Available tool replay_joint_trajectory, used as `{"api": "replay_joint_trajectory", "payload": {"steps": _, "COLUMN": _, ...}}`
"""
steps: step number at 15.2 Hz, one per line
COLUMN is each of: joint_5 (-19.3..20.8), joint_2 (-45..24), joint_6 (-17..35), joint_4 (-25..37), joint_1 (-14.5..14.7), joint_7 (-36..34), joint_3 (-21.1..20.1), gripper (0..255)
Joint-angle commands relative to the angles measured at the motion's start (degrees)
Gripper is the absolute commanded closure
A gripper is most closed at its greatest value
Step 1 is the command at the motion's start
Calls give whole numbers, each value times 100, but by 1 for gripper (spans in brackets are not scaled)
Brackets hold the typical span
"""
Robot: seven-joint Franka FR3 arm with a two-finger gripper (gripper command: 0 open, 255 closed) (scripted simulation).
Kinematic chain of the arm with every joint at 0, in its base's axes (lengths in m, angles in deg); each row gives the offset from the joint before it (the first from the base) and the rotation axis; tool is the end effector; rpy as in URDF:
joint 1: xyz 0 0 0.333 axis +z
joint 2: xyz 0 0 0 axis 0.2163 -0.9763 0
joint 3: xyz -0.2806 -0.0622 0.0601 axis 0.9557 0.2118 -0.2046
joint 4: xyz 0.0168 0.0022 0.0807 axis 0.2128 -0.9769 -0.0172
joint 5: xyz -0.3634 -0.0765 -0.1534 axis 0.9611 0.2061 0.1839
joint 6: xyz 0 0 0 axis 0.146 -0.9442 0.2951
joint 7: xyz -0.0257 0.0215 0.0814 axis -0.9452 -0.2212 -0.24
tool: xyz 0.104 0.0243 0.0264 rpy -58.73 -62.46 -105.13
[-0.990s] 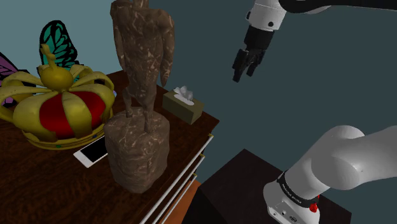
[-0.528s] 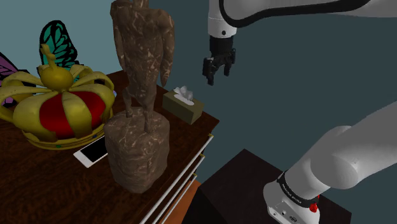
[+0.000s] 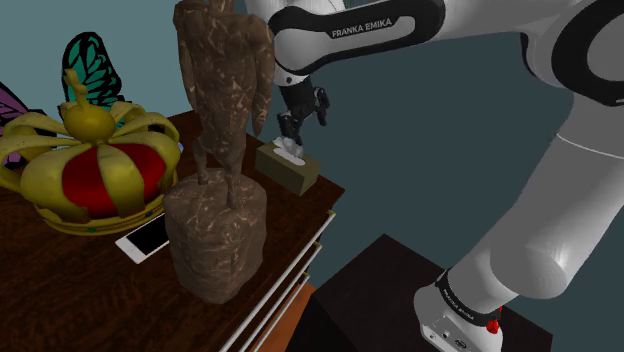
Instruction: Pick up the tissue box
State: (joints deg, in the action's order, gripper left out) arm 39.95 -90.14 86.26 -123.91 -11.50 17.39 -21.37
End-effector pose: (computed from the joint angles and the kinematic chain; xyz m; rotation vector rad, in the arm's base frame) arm 0.5519 0.1628 0.3975 2.6938 0.0408 -0.3406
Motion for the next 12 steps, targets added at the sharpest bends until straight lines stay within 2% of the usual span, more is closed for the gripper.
{"api": "replay_joint_trajectory", "payload": {"steps": 1, "joint_5": 380, "joint_2": -681, "joint_6": -308, "joint_4": 585, "joint_1": 180, "joint_7": -233, "joint_3": 12, "gripper": 0}}
{"api": "replay_joint_trajectory", "payload": {"steps": 2, "joint_5": 505, "joint_2": -925, "joint_6": -423, "joint_4": 807, "joint_1": 259, "joint_7": -289, "joint_3": 41, "gripper": 0}}
{"api": "replay_joint_trajectory", "payload": {"steps": 11, "joint_5": 567, "joint_2": -1120, "joint_6": 28, "joint_4": 504, "joint_1": 258, "joint_7": -477, "joint_3": 82, "gripper": 0}}
{"api": "replay_joint_trajectory", "payload": {"steps": 12, "joint_5": 567, "joint_2": -1110, "joint_6": 32, "joint_4": 492, "joint_1": 252, "joint_7": -471, "joint_3": 84, "gripper": 255}}
